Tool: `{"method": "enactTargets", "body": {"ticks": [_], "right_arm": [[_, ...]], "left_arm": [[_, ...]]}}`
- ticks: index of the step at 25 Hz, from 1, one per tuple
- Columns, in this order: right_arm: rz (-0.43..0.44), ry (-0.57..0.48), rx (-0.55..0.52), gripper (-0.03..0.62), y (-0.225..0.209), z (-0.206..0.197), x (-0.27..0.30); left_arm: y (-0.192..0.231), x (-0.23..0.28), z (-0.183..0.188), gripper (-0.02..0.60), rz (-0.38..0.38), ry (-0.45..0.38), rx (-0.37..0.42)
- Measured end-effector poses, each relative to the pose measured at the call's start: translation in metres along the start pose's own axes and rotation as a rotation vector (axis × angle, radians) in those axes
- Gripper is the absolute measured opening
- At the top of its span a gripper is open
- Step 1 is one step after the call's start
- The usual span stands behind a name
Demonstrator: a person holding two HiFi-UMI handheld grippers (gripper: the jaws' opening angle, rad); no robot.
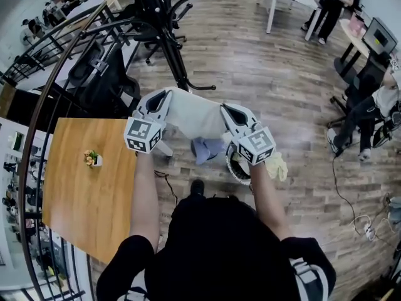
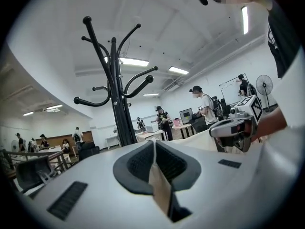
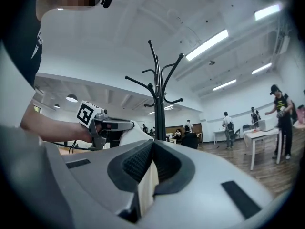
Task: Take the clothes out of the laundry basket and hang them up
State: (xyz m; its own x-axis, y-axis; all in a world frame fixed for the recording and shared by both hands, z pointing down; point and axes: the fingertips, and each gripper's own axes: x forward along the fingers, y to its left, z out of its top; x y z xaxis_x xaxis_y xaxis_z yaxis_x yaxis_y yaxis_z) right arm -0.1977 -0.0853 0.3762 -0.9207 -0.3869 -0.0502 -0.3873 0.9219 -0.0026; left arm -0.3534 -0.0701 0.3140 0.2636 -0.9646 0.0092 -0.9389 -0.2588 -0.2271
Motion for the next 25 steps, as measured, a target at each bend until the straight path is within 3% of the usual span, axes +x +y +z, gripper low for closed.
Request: {"method": "enactTargets", "body": {"ticks": [5,13,25], "right_arm": [[-0.039,-0.06,-0.008,0.009,0.004,0.02,0.027],[-0.107,-0.043,-0.036,0.009,0.004,0.017,0.073],[-0.184,0.098,-0.006,0.009,0.008,-0.035,0.124]], "left_arm": [[0.035,0.016,0.016,0.031,-0.061,-0.057,0.028],[0.085,0.04,0.007,0.032,-0.131,-0.093,0.017],[0.129,0.059,-0.083,0.032,-0.186,-0.018,-0.11]]}}
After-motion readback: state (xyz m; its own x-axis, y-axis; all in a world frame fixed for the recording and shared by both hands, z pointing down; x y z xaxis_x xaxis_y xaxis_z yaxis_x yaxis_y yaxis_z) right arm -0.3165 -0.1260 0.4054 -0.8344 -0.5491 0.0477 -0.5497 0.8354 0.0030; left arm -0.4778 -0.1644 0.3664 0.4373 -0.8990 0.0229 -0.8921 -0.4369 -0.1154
